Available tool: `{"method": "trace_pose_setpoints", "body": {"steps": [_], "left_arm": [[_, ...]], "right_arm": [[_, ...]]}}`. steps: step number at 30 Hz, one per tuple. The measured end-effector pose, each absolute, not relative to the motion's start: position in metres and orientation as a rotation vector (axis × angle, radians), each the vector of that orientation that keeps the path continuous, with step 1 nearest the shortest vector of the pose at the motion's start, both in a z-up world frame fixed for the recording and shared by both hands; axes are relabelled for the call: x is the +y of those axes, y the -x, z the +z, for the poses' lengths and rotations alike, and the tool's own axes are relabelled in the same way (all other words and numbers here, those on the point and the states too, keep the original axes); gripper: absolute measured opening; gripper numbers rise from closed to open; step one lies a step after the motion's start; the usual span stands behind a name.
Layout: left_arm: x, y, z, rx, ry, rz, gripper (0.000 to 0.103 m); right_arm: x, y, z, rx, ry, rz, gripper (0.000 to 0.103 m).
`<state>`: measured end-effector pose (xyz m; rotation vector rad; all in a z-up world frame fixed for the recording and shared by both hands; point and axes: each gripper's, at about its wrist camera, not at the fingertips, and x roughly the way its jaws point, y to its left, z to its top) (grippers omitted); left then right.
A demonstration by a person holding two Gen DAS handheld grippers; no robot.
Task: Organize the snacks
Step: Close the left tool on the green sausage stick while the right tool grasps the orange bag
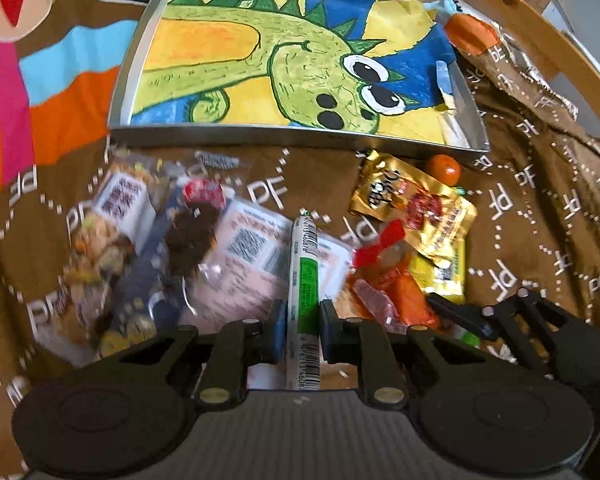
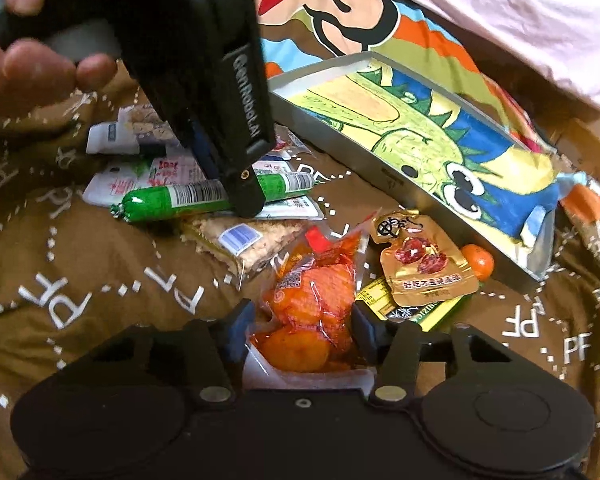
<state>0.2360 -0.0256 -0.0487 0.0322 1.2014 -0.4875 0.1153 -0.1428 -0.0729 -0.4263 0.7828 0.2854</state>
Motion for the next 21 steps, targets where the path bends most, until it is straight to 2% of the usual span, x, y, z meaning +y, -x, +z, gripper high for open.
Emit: {"method": "trace_pose_setpoints", "body": {"steps": [3, 19, 21], "left_arm": [[-0.026, -0.227, -0.046, 1.198, -0.022, -0.475, 0.019], [-0.01, -0.213, -0.043, 1.219, 0.149, -0.466, 0.018], [-0.01, -0.213, -0.042, 1.212, 0.16, -0.467, 0.018]], "right_arm": [[-0.138, -0.108, -0.073, 0.764, 0.485, 0.269, 0.05], [-0.12, -0.078, -0.075, 0.6, 0.774, 0.194, 0.049], [-0.12, -0.076, -0.075, 0.579, 0.803, 0.178, 0.046]]}}
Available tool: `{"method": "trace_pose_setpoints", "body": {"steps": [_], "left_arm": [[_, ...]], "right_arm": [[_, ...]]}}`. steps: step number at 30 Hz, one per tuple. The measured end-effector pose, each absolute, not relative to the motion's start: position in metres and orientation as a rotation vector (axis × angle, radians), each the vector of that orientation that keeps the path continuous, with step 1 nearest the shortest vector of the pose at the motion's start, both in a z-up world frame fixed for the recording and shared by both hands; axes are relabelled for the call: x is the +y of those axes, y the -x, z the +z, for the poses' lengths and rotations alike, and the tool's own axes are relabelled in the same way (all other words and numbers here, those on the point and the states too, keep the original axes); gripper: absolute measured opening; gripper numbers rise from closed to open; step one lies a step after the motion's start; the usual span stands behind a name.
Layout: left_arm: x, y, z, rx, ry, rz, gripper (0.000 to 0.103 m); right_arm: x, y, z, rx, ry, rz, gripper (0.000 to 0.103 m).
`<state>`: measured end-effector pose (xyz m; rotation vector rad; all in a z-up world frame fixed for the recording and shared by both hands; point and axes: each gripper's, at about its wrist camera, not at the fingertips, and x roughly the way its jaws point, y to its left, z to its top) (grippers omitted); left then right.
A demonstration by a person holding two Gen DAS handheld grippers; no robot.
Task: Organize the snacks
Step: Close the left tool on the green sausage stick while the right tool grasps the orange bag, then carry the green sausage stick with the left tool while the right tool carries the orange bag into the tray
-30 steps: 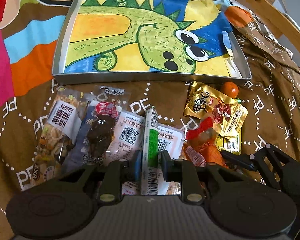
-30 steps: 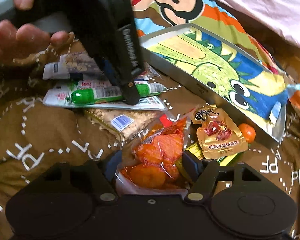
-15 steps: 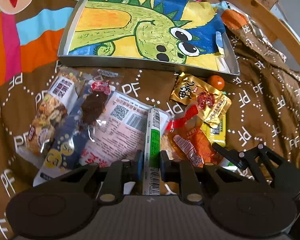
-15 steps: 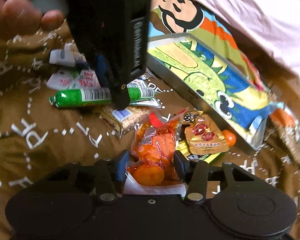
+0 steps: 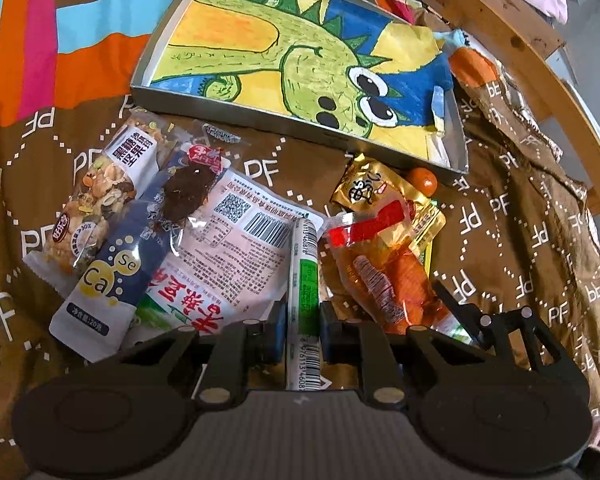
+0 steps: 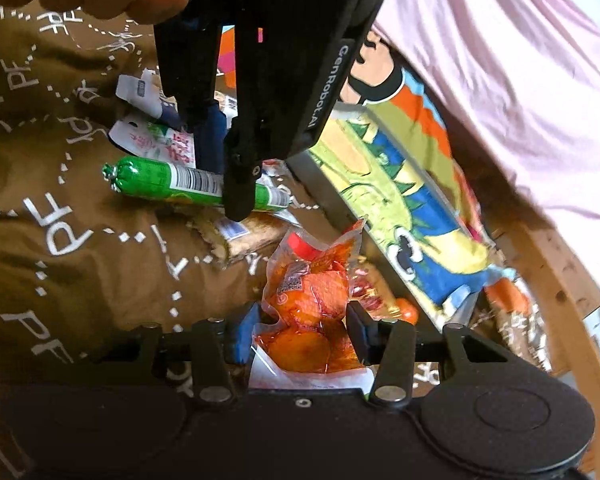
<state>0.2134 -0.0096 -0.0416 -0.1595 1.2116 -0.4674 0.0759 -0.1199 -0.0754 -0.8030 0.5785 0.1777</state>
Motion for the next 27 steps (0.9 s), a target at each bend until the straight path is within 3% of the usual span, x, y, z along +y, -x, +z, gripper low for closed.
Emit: {"method": "trace_pose_setpoints", "body": {"steps": [1, 3, 9, 16, 18, 21, 27], "left_arm": [[-0.009, -0.213, -0.04, 1.207, 0.163, -0.468, 0.018], [-0.009, -0.212, -0.036, 1.194, 0.17, -0.472, 0.018], [-0.013, -0.214, -0.039, 1.202, 0.148, -0.481, 0.018], [-0.014, -0.216, -0.044, 1.213, 0.147, -0.489, 0.018], [-0.015, -0.216, -0.045, 1.213, 0.141, -0.489, 0.018], [-0.016, -0.217, -0.044, 1.209, 0.141, -0.49, 0.018], [-0.014, -0.218, -0.041, 1.188, 0.157, -0.497, 0.018]], "right_arm": [[-0.119, -0.076, -0.076, 0.562, 0.825, 0.166, 0.023], [-0.118, -0.075, -0.077, 0.533, 0.865, 0.133, 0.02], [-0.125, -0.081, -0.077, 0.569, 0.813, 0.151, 0.024], [-0.131, -0.102, -0.093, 0.624, 0.799, 0.121, 0.051], [-0.14, -0.112, -0.091, 0.662, 0.705, 0.136, 0.05], [-0.15, -0.118, -0.085, 0.678, 0.614, 0.143, 0.038], [-0.139, -0.105, -0.085, 0.628, 0.701, 0.14, 0.035]]}}
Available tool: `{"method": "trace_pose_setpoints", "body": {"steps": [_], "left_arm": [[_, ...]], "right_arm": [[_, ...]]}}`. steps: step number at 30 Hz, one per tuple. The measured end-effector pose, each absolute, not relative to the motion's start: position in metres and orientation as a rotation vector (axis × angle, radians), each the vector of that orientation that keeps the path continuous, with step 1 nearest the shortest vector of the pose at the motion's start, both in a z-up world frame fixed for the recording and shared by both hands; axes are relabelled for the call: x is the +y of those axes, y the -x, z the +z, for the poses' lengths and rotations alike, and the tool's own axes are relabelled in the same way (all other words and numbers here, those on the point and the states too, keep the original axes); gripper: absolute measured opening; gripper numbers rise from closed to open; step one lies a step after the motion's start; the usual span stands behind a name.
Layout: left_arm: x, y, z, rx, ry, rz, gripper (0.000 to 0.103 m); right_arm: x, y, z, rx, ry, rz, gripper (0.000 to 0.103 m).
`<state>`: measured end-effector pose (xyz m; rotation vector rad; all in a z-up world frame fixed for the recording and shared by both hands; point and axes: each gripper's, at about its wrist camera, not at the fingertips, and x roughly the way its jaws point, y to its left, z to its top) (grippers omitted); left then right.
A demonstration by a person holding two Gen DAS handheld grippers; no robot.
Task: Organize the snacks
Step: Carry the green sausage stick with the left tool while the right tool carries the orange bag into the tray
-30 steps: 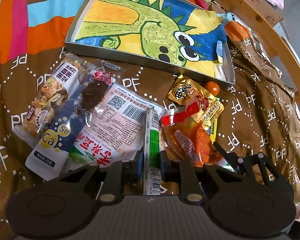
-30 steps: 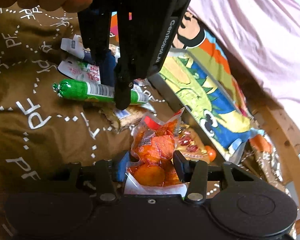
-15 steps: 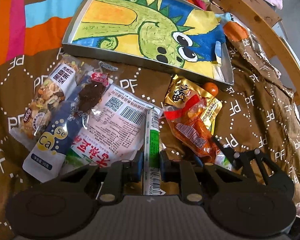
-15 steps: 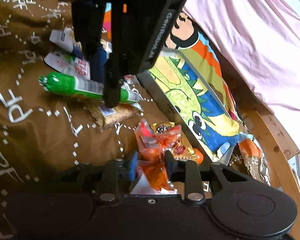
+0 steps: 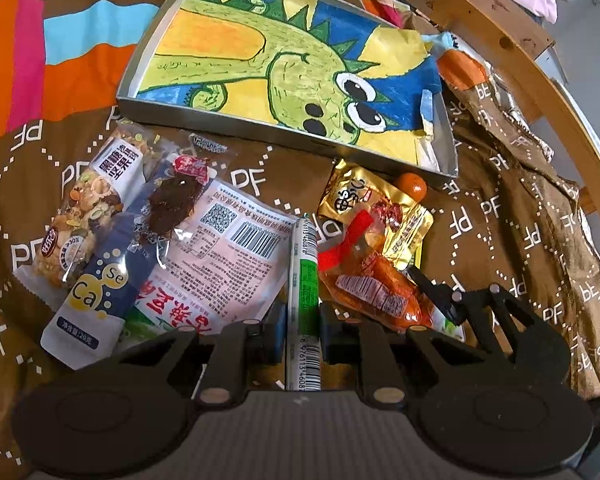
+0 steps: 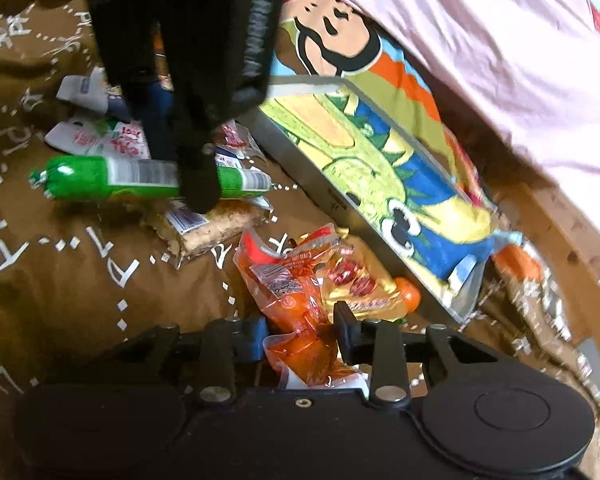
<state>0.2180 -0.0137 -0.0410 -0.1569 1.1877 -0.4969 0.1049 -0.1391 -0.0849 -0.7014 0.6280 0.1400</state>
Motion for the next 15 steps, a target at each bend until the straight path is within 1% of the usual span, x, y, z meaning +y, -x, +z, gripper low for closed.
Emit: {"method": "trace_pose_setpoints", "body": {"steps": [8, 12, 15], "left_arm": [[-0.005, -0.225, -0.023, 1.1, 0.236, -0.484, 0.018], [-0.006, -0.249, -0.013, 1.046, 0.319, -0.476, 0.018], [-0.01, -0.271, -0.006, 0.963, 0.322, -0.453, 0.018]], "right_arm": [[-0.133, -0.089, -0.068, 0.478, 0.775, 0.076, 0.035], [-0.145, -0.106, -0.057, 0.425, 0.723, 0.003, 0.035], [-0.157, -0.126, -0.049, 0.405, 0.676, -0.045, 0.035]]}}
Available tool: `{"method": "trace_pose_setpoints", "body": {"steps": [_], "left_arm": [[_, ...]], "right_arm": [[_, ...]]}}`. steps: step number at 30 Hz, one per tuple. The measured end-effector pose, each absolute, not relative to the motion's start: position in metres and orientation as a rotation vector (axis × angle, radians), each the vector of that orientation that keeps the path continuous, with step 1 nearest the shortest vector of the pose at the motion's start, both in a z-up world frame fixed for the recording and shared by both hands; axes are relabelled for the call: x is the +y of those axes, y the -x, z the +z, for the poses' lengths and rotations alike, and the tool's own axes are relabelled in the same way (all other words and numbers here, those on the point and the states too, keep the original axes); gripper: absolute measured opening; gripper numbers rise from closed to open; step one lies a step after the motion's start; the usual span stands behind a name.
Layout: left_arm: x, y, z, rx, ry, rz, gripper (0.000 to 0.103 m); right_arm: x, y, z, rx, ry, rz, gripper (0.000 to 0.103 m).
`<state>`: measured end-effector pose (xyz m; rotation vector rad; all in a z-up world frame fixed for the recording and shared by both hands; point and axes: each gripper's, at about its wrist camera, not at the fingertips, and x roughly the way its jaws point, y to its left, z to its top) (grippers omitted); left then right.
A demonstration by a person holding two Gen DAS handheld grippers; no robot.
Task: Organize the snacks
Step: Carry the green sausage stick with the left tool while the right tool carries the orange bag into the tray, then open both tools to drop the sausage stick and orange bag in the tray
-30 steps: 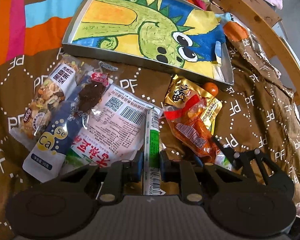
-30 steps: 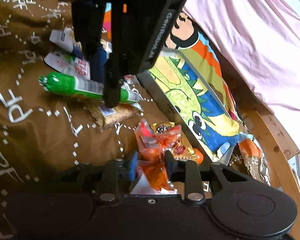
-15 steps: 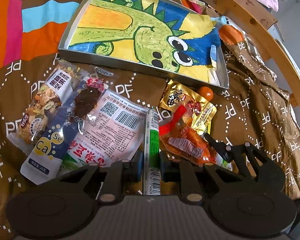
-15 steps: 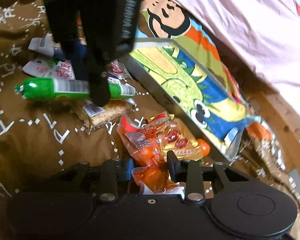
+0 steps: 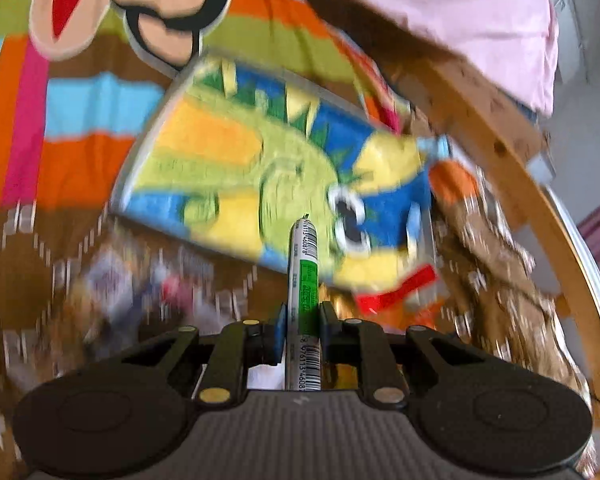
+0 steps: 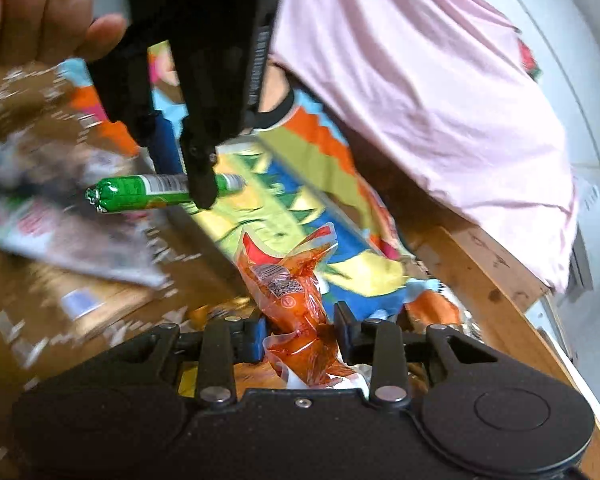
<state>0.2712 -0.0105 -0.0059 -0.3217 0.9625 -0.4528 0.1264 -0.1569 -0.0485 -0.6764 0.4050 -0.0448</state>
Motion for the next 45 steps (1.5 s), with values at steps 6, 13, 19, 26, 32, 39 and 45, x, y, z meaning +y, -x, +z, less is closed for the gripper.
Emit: {"method": "trace_pose_setpoints", "body": {"steps": [6, 13, 19, 26, 32, 39, 45], "left_arm": [[-0.01, -0.315, -0.011, 0.87, 0.402, -0.4, 0.019], [-0.015, -0.365, -0.036, 0.838, 0.423, -0.313, 0.019], [-0.024, -0.384, -0.049, 0.807, 0.414, -0.298, 0.019], [-0.034, -0.388, -0.073, 0.841, 0.367, -0.287, 0.019], [-0.039, -0.386, -0.077, 0.835, 0.334, -0.287, 0.019], [-0.044, -0.382, -0.076, 0.852, 0.309, -0.304, 0.028], [-0.04, -0.373, -0.062, 0.849, 0.32, -0.3, 0.056]], "right_arm": [[-0.179, -0.181, -0.044, 0.409, 0.564, -0.117, 0.035], [-0.199, -0.249, -0.043, 0.462, 0.382, -0.12, 0.035], [-0.2, -0.285, -0.059, 0.515, 0.324, -0.096, 0.035], [-0.201, -0.298, -0.077, 0.57, 0.294, -0.096, 0.035], [-0.205, -0.301, -0.089, 0.608, 0.262, -0.094, 0.036], [-0.204, -0.3, -0.085, 0.624, 0.245, -0.074, 0.045], [-0.21, -0.293, -0.066, 0.62, 0.135, -0.033, 0.077]]}}
